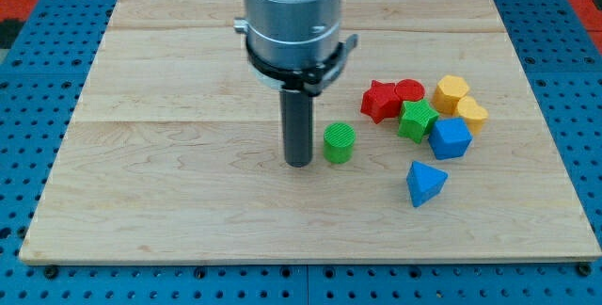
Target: Push the triangle and green circle into the group of blocks
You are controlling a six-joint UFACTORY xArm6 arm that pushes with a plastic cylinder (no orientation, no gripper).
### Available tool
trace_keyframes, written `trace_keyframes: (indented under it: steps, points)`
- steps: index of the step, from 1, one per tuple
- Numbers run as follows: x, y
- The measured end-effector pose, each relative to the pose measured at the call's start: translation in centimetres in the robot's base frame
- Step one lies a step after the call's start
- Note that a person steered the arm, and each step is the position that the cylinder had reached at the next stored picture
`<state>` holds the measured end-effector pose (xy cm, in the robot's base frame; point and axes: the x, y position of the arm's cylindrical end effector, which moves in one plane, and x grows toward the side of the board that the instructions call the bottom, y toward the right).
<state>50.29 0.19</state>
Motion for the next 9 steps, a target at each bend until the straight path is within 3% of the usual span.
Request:
trace_keyframes:
  steps: [2, 3, 4, 5, 7, 9]
  points:
    - [-2.2, 6.5]
    - [5.2, 3.8]
    - [10.0, 11.6]
    - [8.3, 14.0]
    - [2.7, 9.6]
    - [-0.6, 11.9]
